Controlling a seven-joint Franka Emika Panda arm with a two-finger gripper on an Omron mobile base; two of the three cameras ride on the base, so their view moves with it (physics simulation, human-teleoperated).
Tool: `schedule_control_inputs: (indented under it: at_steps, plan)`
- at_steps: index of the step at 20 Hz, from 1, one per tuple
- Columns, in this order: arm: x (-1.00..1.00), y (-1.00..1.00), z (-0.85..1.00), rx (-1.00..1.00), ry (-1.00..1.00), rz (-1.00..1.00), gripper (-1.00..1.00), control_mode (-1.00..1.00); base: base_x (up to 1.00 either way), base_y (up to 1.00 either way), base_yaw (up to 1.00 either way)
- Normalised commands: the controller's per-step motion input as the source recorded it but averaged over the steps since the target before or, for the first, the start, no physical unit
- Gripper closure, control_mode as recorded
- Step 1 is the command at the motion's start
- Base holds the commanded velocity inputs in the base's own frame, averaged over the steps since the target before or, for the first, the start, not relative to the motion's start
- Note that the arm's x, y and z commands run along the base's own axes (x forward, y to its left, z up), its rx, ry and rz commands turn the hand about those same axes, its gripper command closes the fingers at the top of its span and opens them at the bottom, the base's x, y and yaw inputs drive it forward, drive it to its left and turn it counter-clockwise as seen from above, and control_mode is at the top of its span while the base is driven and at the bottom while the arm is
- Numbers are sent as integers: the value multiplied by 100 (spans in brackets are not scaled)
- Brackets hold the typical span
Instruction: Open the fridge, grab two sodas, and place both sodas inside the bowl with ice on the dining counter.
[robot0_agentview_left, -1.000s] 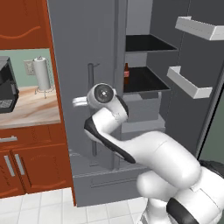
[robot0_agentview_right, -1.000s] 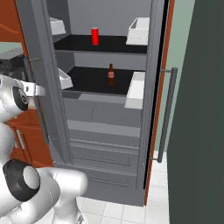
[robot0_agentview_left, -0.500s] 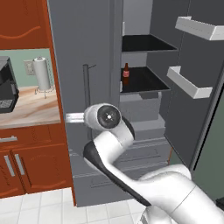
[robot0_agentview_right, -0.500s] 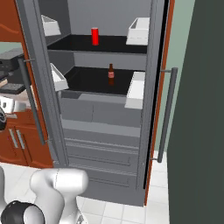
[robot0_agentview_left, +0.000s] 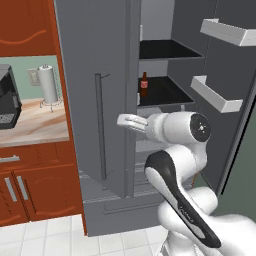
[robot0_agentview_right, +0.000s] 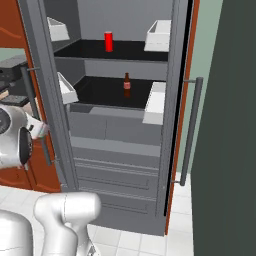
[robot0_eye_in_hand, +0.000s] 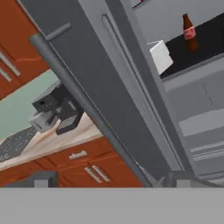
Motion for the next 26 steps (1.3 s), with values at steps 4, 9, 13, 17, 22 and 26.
schedule_control_inputs:
  at_steps: [4,9,13,17,22,26]
  plan:
    - [39,-83,13,23,15,0,-100,-100,0,0,0]
    - [97,-47,0,16,15,0,-100,-100,0,0,0]
    - [73,-35,3,16,3,0,-100,-100,0,0,0]
    - [58,-23,11,19,1,2,-100,-100,0,0,0]
    - [56,-2,7,18,5,6,-100,-100,0,0,0]
    - [66,1,0,14,20,15,-100,-100,0,0,0]
